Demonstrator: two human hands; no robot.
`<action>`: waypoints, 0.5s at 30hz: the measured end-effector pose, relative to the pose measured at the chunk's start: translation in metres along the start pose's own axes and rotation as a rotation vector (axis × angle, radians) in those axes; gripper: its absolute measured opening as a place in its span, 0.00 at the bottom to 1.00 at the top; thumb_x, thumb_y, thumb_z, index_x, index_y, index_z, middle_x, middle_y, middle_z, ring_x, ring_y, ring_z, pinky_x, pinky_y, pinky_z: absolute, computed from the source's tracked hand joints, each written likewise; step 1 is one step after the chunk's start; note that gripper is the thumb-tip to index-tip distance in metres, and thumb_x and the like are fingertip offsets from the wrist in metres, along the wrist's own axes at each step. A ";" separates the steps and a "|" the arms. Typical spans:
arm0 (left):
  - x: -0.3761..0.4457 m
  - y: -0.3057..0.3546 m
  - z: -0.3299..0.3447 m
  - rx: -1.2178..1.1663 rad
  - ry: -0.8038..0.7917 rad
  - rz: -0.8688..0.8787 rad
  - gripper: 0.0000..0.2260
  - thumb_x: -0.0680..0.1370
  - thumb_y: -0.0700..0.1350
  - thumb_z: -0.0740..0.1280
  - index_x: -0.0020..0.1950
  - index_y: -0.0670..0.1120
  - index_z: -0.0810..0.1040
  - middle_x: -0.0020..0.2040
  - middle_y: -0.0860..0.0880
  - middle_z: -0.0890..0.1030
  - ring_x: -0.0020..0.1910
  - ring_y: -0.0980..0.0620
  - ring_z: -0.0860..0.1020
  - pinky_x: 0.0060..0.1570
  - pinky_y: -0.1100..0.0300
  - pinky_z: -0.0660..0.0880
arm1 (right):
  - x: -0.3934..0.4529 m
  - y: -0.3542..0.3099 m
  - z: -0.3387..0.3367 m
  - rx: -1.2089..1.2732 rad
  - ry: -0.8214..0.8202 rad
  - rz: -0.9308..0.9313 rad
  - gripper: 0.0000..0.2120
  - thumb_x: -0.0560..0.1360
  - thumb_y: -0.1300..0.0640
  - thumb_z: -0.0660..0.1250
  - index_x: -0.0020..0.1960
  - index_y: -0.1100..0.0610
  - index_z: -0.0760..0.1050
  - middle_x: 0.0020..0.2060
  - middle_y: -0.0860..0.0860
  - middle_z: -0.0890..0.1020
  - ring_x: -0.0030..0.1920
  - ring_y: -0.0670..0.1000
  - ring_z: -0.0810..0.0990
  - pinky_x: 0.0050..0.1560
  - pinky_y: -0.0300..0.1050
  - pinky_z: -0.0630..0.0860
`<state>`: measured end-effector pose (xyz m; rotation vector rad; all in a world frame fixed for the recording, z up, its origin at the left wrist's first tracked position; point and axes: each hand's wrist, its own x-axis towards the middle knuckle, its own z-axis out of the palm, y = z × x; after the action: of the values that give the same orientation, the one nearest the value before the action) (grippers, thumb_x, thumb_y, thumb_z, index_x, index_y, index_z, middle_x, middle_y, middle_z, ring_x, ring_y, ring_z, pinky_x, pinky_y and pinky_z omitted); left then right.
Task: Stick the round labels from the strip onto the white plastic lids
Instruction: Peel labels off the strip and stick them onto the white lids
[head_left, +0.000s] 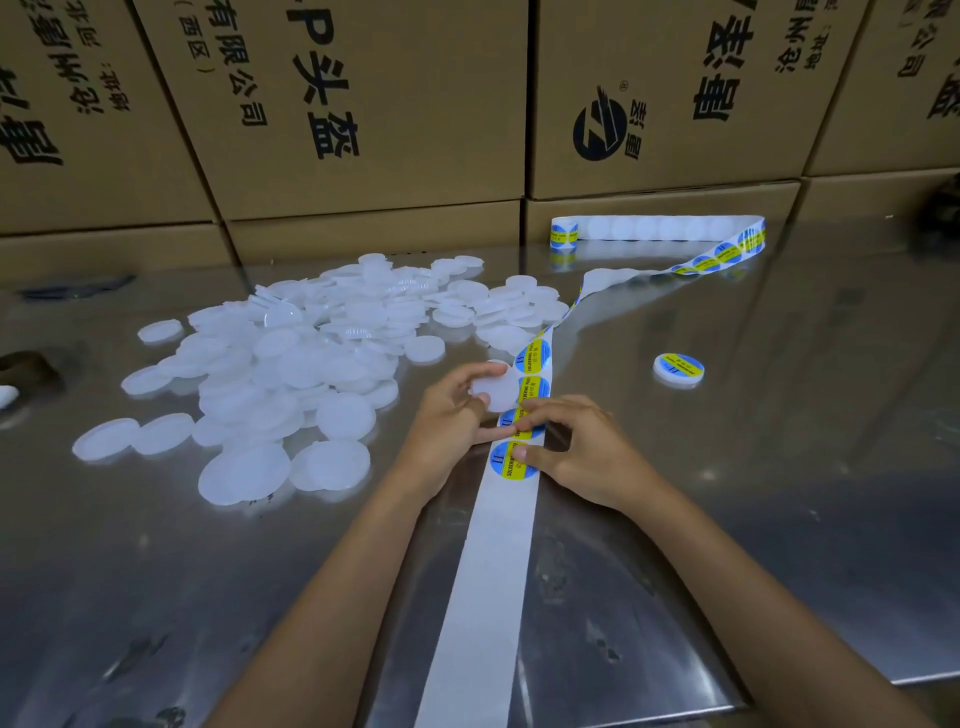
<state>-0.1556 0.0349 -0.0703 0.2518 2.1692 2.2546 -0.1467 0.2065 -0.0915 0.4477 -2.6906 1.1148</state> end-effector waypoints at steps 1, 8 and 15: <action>0.000 0.000 0.000 0.009 0.010 0.014 0.16 0.83 0.29 0.54 0.61 0.42 0.77 0.67 0.47 0.75 0.54 0.50 0.83 0.48 0.57 0.83 | 0.000 -0.001 0.000 0.007 -0.007 0.006 0.12 0.71 0.52 0.76 0.54 0.48 0.82 0.63 0.43 0.79 0.67 0.44 0.69 0.71 0.53 0.63; 0.006 -0.004 0.002 0.159 0.031 0.093 0.19 0.82 0.29 0.53 0.57 0.48 0.79 0.66 0.44 0.75 0.60 0.49 0.80 0.50 0.44 0.83 | -0.001 -0.005 0.001 0.054 -0.007 0.045 0.08 0.72 0.55 0.75 0.51 0.49 0.84 0.58 0.42 0.82 0.61 0.44 0.75 0.67 0.52 0.68; 0.006 -0.005 0.002 0.224 0.034 0.083 0.19 0.82 0.30 0.55 0.58 0.50 0.79 0.66 0.50 0.76 0.58 0.49 0.81 0.48 0.54 0.83 | -0.006 -0.012 0.003 0.022 0.087 0.013 0.05 0.71 0.57 0.75 0.46 0.52 0.84 0.48 0.49 0.85 0.50 0.51 0.80 0.55 0.49 0.75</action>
<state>-0.1620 0.0381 -0.0749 0.3117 2.4753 2.0665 -0.1372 0.1975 -0.0875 0.3774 -2.6124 1.1416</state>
